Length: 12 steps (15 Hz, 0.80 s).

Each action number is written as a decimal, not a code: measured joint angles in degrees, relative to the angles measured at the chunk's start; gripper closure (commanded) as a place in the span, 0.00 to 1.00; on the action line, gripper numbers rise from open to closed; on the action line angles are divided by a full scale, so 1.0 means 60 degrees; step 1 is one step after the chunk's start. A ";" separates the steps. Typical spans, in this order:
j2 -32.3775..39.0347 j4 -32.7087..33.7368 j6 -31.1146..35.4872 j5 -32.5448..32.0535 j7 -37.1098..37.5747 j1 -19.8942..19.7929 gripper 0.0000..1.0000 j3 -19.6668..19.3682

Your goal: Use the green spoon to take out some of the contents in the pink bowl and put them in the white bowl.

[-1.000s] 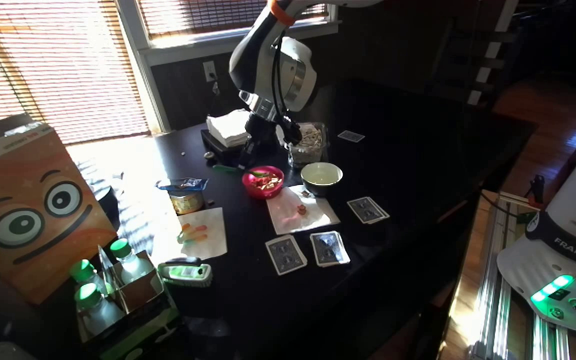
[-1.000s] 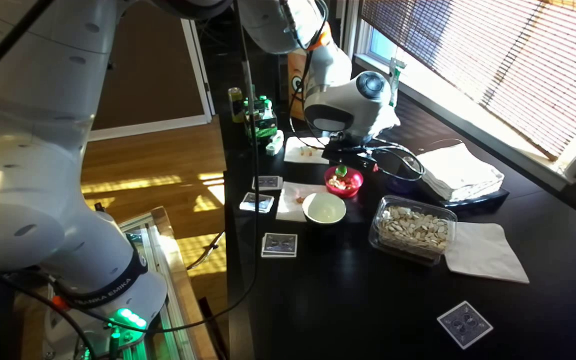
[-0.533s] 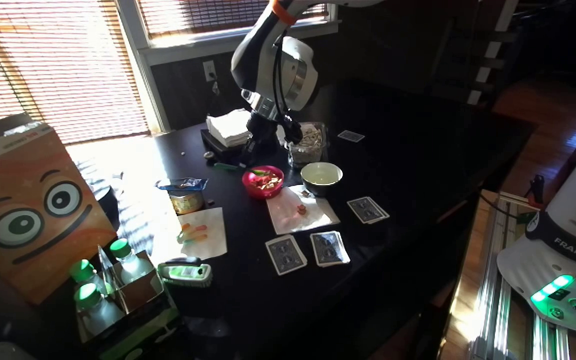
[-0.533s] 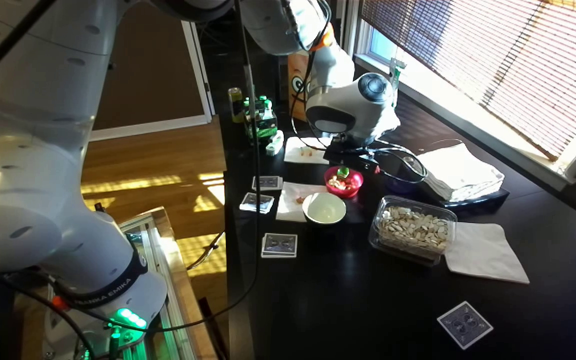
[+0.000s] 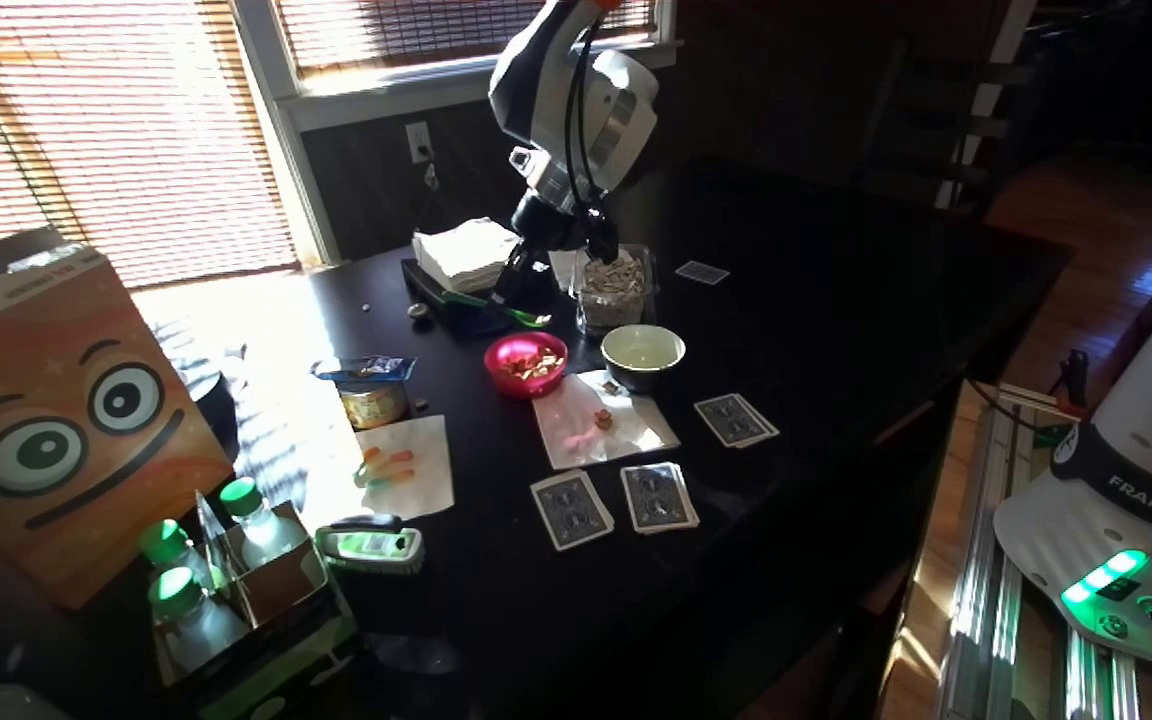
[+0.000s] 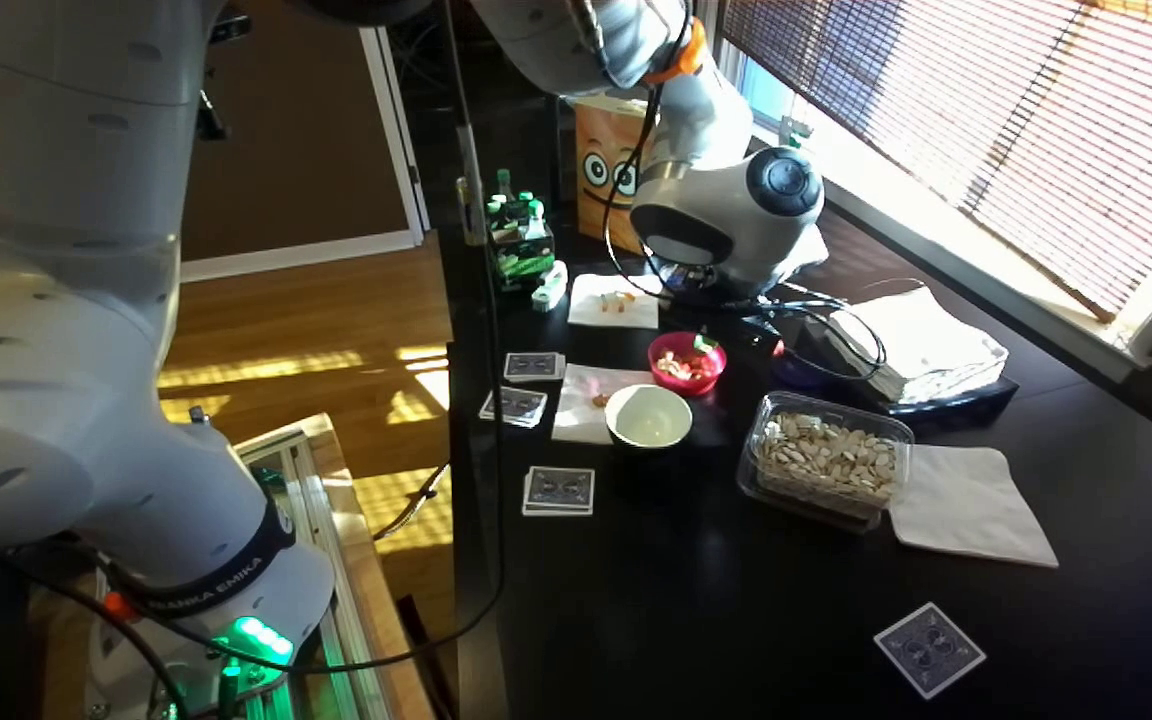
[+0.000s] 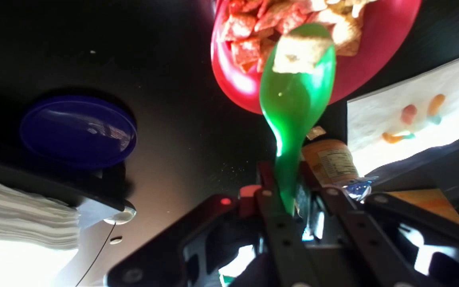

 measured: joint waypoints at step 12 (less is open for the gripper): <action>-0.0821 -0.0931 -0.1036 0.1403 -0.0419 -0.0390 0.96 -0.0384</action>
